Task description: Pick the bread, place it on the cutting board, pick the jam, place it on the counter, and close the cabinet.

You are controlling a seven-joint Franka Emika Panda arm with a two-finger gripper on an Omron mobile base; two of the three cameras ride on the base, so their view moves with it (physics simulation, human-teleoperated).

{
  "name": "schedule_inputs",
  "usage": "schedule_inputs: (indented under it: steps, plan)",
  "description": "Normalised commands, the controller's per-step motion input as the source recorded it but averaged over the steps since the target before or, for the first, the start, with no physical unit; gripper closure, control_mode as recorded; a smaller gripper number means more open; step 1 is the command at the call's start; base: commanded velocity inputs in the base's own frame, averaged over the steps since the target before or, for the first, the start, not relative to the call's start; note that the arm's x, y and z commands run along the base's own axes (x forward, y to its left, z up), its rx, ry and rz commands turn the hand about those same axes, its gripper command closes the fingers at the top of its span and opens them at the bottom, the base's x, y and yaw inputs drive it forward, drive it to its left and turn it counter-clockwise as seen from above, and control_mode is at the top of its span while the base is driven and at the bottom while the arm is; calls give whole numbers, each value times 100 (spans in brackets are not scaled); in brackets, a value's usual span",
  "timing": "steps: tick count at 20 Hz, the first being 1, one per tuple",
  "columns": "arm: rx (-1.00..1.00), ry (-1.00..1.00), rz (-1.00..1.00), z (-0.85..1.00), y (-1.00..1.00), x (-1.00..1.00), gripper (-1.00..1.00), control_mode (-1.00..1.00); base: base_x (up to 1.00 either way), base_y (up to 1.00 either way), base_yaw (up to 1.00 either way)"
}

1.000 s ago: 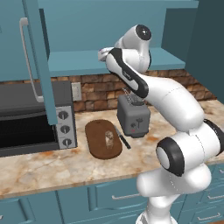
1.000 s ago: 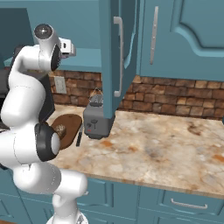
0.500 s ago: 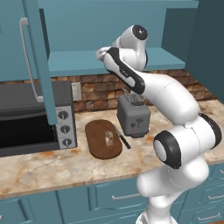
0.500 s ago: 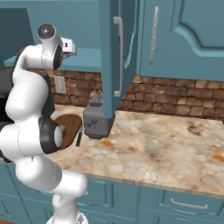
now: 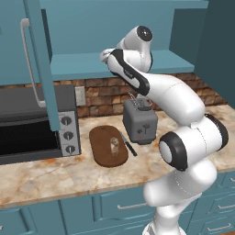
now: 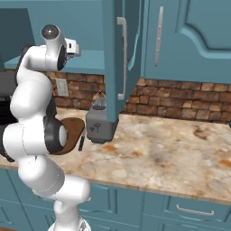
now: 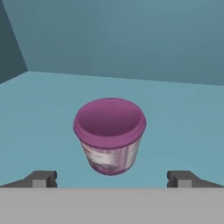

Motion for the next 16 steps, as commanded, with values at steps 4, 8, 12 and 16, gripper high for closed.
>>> schedule_inputs:
  steps: [4, 8, 12, 16]
  plan:
    - [0, 0, 0, -7, 7, 9, -100, -100, 0, 0, 0]
    - [0, 0, 0, -8, 8, 11, -100, -100, 0, 0, 0]
    - [0, 0, 0, -1, 1, 16, -100, -100, 0, 0, 0]
    - [0, 0, 0, 0, 0, 18, -100, -100, 0, 0, 0]
